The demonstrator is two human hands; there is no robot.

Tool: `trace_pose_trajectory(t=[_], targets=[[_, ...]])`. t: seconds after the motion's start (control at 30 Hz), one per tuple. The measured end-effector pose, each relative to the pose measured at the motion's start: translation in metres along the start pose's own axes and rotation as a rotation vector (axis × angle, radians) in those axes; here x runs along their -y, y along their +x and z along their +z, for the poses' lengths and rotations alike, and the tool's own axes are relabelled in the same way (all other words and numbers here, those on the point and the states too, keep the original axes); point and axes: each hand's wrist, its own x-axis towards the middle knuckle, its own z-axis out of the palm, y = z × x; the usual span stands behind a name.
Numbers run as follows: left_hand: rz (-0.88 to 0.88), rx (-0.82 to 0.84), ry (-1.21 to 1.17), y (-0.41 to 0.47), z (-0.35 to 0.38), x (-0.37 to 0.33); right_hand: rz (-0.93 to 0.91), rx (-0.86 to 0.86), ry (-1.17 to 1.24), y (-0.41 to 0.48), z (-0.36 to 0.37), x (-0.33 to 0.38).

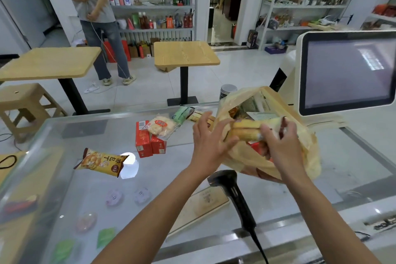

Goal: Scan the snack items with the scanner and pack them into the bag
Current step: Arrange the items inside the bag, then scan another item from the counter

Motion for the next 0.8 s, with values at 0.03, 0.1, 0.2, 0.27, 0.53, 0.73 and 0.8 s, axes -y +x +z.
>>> trace_pose_trajectory(t=[0.03,0.1,0.2,0.27,0.53,0.73,0.8], targets=[[-0.126,-0.004,-0.084,0.006,0.003,-0.003,0.003,-0.073,0.0,0.01,-0.007,-0.004],[-0.326,0.088,-0.117,0.019,0.013,-0.005,0.052,-0.092,-0.061,0.026,-0.014,-0.01],[-0.398,0.161,-0.14,0.03,0.027,-0.002,0.059,0.026,-0.355,0.039,-0.007,-0.018],[-0.41,0.092,-0.238,0.032,0.027,-0.003,-0.078,0.012,-0.68,0.042,0.0,-0.023],[-0.379,-0.135,-0.523,0.038,0.008,-0.008,0.062,0.175,-0.397,0.054,0.025,-0.031],[-0.397,-0.1,-0.503,0.028,0.008,0.006,-0.002,-0.019,-0.297,0.044,0.019,-0.033],[-0.404,-0.068,-0.499,0.024,0.006,0.008,-0.03,0.017,-0.388,0.041,0.02,-0.032]])
